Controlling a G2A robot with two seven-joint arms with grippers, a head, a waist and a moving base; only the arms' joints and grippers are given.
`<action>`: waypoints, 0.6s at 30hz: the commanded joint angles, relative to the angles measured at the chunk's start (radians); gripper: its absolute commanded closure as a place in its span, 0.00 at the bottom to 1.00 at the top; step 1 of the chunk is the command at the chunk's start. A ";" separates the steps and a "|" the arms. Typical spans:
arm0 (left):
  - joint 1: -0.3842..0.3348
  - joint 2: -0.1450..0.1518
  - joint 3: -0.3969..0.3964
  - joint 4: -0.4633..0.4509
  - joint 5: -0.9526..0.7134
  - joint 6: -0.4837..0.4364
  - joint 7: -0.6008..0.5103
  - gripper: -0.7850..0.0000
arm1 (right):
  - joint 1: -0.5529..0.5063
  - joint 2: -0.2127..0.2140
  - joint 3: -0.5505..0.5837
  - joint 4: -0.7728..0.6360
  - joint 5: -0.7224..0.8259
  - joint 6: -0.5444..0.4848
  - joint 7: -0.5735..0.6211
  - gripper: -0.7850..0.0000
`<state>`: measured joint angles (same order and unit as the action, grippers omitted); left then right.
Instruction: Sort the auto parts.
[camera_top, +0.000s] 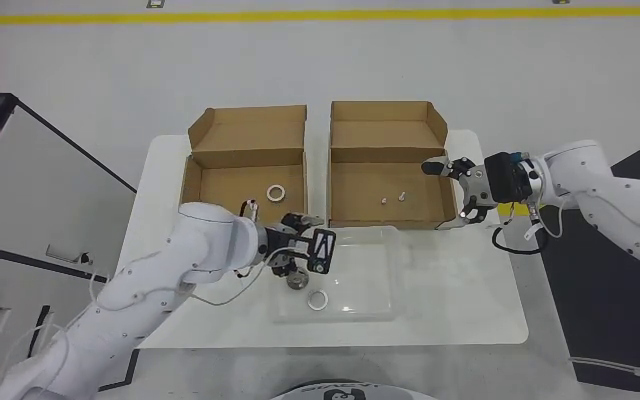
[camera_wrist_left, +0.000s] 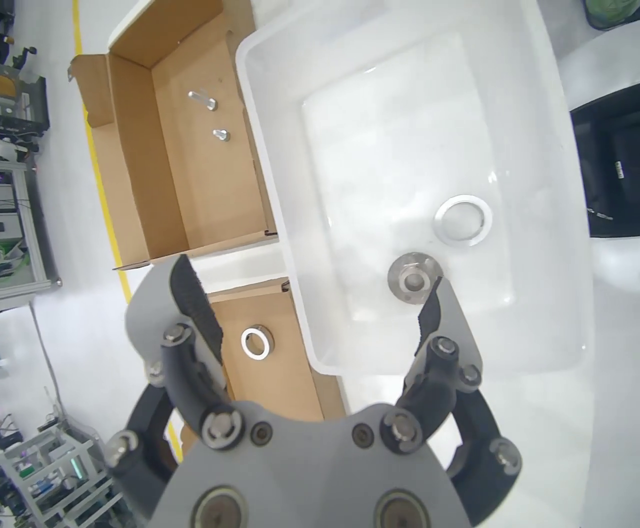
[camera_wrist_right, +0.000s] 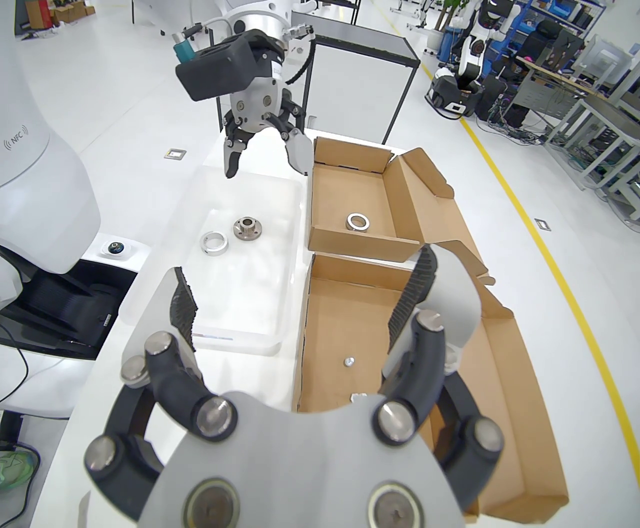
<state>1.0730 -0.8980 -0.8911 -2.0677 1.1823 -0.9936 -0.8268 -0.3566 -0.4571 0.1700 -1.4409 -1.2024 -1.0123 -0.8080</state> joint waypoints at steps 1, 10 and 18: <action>-0.006 0.010 0.028 -0.002 -0.011 0.005 -0.005 0.00 | 0.000 0.000 0.000 0.000 0.000 0.000 0.000 0.00; -0.064 0.037 0.130 0.005 -0.095 0.060 -0.059 0.00 | 0.000 0.000 0.000 0.000 0.000 0.000 0.000 0.00; -0.077 0.038 0.137 0.007 -0.128 0.076 -0.076 0.00 | 0.000 0.000 0.000 0.000 0.000 0.000 0.000 0.00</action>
<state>0.9962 -0.8605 -0.7543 -2.0602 1.0541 -0.9170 -0.9030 -0.3566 -0.4571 0.1700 -1.4409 -1.2024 -1.0123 -0.8080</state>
